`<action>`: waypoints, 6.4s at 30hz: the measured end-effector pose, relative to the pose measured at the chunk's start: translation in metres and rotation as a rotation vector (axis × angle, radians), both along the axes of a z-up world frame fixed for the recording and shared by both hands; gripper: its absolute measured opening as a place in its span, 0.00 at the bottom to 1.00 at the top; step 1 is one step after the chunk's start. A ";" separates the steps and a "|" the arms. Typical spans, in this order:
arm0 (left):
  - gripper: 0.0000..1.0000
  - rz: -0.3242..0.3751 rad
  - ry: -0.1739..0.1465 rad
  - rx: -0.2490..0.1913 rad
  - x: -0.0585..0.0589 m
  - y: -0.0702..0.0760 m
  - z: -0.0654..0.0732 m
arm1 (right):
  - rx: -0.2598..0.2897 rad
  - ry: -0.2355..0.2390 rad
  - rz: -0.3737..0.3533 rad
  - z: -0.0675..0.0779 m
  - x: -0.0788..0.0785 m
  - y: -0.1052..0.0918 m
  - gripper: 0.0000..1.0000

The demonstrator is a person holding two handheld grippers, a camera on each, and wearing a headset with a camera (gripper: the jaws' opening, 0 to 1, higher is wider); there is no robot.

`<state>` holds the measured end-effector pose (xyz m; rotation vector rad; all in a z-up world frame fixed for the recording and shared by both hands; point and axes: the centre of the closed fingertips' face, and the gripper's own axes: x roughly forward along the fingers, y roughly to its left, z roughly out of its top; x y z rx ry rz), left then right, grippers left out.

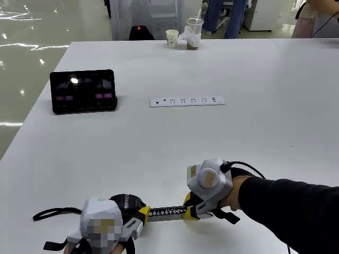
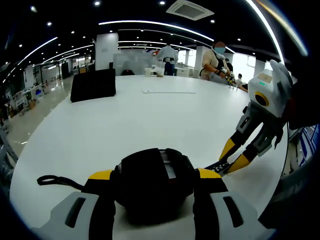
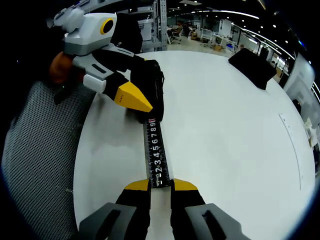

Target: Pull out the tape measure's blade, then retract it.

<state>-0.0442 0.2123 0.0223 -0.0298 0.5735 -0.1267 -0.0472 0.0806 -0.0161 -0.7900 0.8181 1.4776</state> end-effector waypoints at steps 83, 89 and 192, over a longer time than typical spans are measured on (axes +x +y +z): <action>0.57 0.000 0.001 -0.004 0.000 0.000 0.001 | 0.096 0.000 0.002 0.000 -0.007 0.053 0.12; 0.57 0.001 0.001 -0.007 0.000 0.000 0.001 | 0.107 -0.002 0.002 0.001 -0.009 0.059 0.12; 0.99 -0.194 0.080 -0.121 -0.018 -0.002 0.003 | 0.227 -0.090 -0.220 0.034 -0.002 0.007 0.23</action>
